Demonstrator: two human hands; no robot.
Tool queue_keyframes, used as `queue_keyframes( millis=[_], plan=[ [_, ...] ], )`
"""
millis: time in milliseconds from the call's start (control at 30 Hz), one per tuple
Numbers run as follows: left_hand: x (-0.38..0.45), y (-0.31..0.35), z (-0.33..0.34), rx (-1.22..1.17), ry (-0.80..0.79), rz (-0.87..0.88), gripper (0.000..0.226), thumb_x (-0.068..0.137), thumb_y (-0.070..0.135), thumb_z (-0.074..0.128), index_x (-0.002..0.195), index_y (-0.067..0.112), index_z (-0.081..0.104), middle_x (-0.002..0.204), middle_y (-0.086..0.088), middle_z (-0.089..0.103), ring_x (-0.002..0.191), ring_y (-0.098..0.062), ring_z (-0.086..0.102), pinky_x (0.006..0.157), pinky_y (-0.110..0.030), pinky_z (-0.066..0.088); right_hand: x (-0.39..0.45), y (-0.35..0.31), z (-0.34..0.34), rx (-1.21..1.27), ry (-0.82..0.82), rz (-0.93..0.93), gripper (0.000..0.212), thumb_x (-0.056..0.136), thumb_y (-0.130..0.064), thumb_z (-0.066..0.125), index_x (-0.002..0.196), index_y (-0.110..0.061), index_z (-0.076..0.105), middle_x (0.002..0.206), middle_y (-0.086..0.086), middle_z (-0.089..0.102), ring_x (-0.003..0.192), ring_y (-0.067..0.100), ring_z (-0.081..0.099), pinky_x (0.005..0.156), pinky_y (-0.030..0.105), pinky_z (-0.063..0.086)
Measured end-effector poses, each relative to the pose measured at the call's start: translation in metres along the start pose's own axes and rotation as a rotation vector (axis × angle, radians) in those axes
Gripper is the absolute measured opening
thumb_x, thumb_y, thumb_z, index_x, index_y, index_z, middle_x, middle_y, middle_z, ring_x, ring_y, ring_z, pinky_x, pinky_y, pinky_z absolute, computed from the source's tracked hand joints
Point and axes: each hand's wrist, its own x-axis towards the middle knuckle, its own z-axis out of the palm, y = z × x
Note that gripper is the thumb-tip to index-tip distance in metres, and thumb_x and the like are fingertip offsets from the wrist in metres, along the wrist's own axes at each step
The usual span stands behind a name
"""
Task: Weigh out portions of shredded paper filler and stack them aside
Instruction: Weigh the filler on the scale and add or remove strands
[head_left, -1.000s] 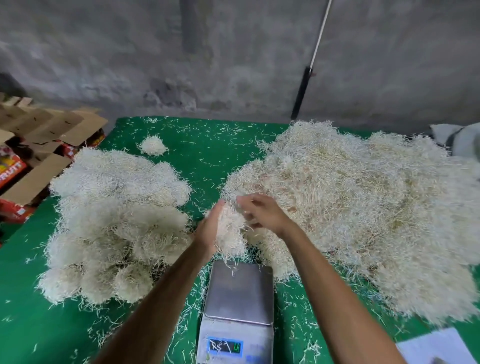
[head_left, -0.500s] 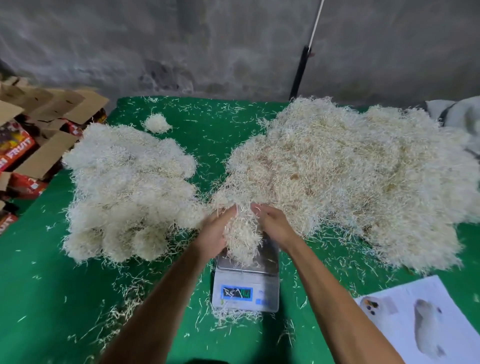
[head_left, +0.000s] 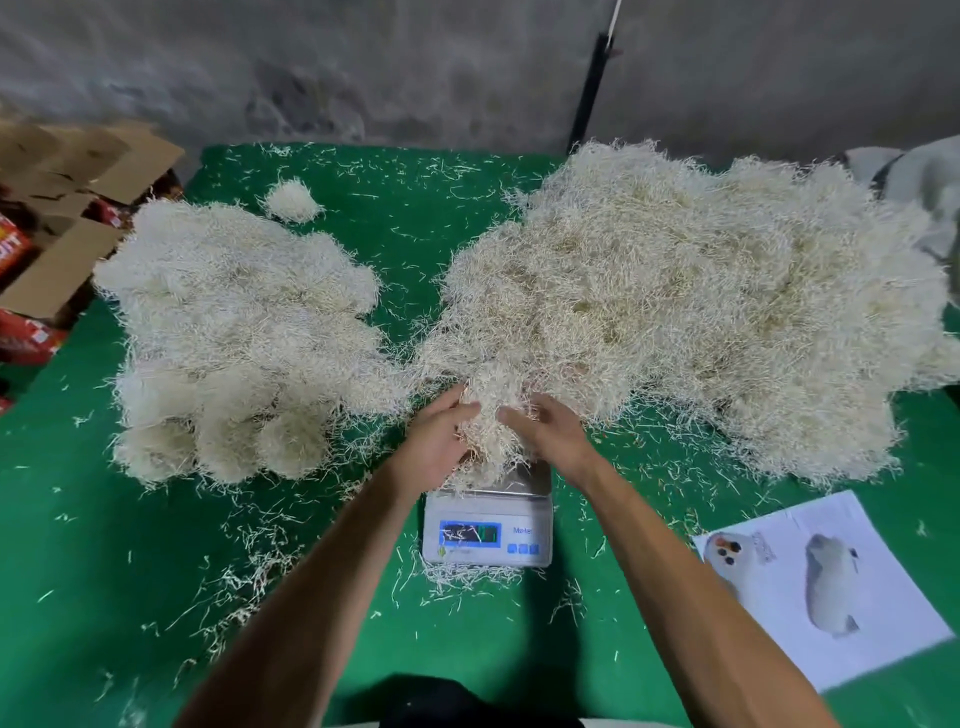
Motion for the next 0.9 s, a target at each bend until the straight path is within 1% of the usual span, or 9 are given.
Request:
queue_keyframes(
  millis=[133, 267, 367, 467, 533, 667, 733, 833, 900],
  plan=[
    [-0.006, 0.000, -0.007, -0.139, -0.078, -0.026, 0.048, 0.092, 0.005, 0.070, 0.137, 0.013, 0.055, 0.124, -0.008, 0.060, 0.101, -0.006, 0.063, 0.091, -0.036, 0.058, 0.005, 0.014, 0.001, 0.076, 0.052, -0.046, 0.022, 0.097, -0.028, 0.071, 0.107, -0.009, 0.065, 0.063, -0.006, 0.055, 0.048, 0.015, 0.039, 0.044, 0.026, 0.036],
    [0.002, 0.004, -0.036, -0.201, 0.022, 0.006, 0.010, 0.093, -0.004, 0.063, 0.102, -0.001, 0.062, 0.094, -0.012, 0.059, 0.081, -0.016, 0.062, 0.078, -0.025, 0.058, 0.010, 0.012, -0.024, 0.163, 0.246, 0.040, 0.013, 0.103, -0.003, 0.055, 0.113, -0.002, 0.063, 0.102, -0.006, 0.071, 0.039, 0.007, 0.032, 0.036, 0.018, 0.030],
    [0.005, 0.005, -0.044, -0.203, -0.001, -0.074, 0.034, 0.089, 0.003, 0.073, 0.119, 0.005, 0.059, 0.118, -0.017, 0.060, 0.103, -0.024, 0.065, 0.085, -0.035, 0.060, 0.008, 0.012, -0.034, 0.124, 0.154, 0.048, 0.017, 0.105, -0.013, 0.056, 0.117, -0.011, 0.068, 0.080, 0.004, 0.062, 0.041, 0.008, 0.034, 0.035, 0.020, 0.031],
    [-0.004, -0.004, -0.019, -0.125, -0.223, -0.235, 0.090, 0.079, 0.023, 0.085, 0.152, 0.019, 0.034, 0.149, -0.017, 0.041, 0.127, -0.041, 0.050, 0.100, -0.057, 0.052, 0.011, 0.013, -0.014, 0.096, 0.066, 0.031, 0.024, 0.105, -0.020, 0.057, 0.128, -0.013, 0.064, 0.080, 0.017, 0.055, 0.049, 0.016, 0.039, 0.043, 0.028, 0.037],
    [-0.003, -0.014, -0.005, -0.168, -0.174, -0.228, 0.105, 0.076, 0.024, 0.085, 0.159, 0.019, 0.021, 0.153, -0.014, 0.035, 0.136, -0.041, 0.045, 0.107, -0.056, 0.046, 0.011, 0.009, 0.002, 0.091, 0.068, 0.006, 0.020, 0.104, -0.016, 0.058, 0.122, -0.012, 0.068, 0.087, 0.021, 0.065, 0.060, 0.024, 0.055, 0.059, 0.032, 0.051],
    [0.000, -0.020, -0.029, -0.060, -0.009, -0.125, 0.067, 0.088, 0.007, 0.075, 0.148, 0.015, 0.045, 0.152, -0.021, 0.042, 0.126, -0.031, 0.058, 0.093, -0.023, 0.056, 0.012, 0.007, -0.012, 0.126, 0.246, -0.076, 0.016, 0.101, -0.014, 0.064, 0.087, -0.010, 0.069, 0.072, 0.001, 0.063, 0.057, 0.012, 0.058, 0.062, 0.024, 0.053],
    [0.007, -0.020, -0.047, 0.006, -0.005, -0.145, 0.072, 0.087, 0.002, 0.074, 0.150, 0.024, 0.045, 0.158, -0.013, 0.033, 0.121, -0.019, 0.060, 0.093, -0.001, 0.042, 0.016, 0.008, -0.028, 0.133, 0.305, -0.092, 0.015, 0.102, -0.013, 0.063, 0.089, -0.008, 0.067, 0.074, 0.004, 0.062, 0.068, 0.020, 0.058, 0.077, 0.038, 0.058],
    [0.005, -0.025, -0.052, 0.082, -0.046, -0.100, 0.055, 0.094, 0.016, 0.071, 0.145, 0.020, 0.051, 0.156, -0.018, 0.039, 0.077, 0.000, 0.061, 0.091, -0.015, 0.052, 0.020, 0.011, -0.033, 0.145, 0.326, -0.098, 0.010, 0.102, -0.010, 0.063, 0.094, -0.007, 0.068, 0.082, 0.006, 0.065, 0.074, 0.024, 0.060, 0.086, 0.045, 0.057],
    [0.002, -0.026, -0.043, 0.070, -0.048, -0.081, 0.043, 0.098, 0.022, 0.066, 0.139, 0.014, 0.054, 0.155, -0.021, 0.041, 0.096, -0.007, 0.065, 0.102, -0.030, 0.051, 0.017, 0.012, -0.024, 0.143, 0.212, -0.068, 0.012, 0.102, -0.013, 0.063, 0.099, -0.003, 0.070, 0.087, 0.008, 0.069, 0.075, 0.021, 0.066, 0.084, 0.043, 0.060]
  ],
)
